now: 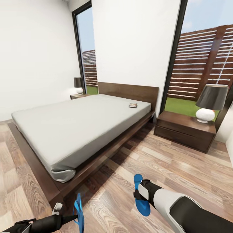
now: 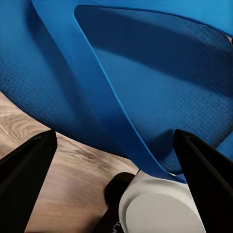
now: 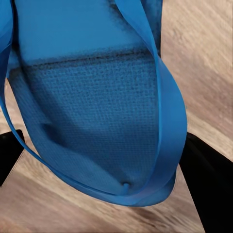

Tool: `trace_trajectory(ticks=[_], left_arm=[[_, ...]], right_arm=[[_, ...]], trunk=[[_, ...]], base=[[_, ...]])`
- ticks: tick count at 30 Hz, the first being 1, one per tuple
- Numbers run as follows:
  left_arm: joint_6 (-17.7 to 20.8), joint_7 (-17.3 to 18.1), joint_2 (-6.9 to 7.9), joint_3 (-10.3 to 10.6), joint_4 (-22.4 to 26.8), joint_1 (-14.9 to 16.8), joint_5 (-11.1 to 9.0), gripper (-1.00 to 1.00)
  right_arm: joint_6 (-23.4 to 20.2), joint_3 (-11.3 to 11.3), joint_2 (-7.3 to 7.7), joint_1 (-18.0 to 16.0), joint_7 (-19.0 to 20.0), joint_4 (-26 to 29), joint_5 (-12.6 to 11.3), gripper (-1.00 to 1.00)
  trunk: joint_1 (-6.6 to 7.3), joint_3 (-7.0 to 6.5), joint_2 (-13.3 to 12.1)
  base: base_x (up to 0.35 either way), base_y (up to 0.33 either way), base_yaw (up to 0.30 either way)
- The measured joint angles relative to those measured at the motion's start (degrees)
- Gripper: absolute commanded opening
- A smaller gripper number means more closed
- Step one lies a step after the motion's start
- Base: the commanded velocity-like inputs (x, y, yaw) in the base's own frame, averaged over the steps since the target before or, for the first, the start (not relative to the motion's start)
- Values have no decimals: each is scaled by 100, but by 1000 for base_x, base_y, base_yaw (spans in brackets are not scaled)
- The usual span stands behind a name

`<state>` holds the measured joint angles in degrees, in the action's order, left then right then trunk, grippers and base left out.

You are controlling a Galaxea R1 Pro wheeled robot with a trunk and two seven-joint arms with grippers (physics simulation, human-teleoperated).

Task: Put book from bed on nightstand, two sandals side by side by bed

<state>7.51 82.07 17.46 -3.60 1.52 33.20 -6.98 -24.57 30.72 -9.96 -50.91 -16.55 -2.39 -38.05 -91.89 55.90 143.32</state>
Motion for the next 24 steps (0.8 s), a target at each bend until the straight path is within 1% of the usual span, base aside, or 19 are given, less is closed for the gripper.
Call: trace_trajectory(ticks=[12, 14, 24], left_arm=[[0, -6, 2, 4, -3, 0, 5, -100], [0, -7, 2, 3, -3, 0, 7, -100], [0, -8, 2, -1, -3, 0, 8, -100]], right_arm=[[-7, 0, 0, 0, 0, 0, 0, -100], [-2, 0, 0, 0, 0, 0, 0, -100], [9, -5, 0, 0, -6, 0, -1, -100]], trunk=[[0, 29, 0], [0, 34, 0], [0, 36, 0]], base=[[0, 0, 246], [0, 0, 105], [0, 0, 9]])
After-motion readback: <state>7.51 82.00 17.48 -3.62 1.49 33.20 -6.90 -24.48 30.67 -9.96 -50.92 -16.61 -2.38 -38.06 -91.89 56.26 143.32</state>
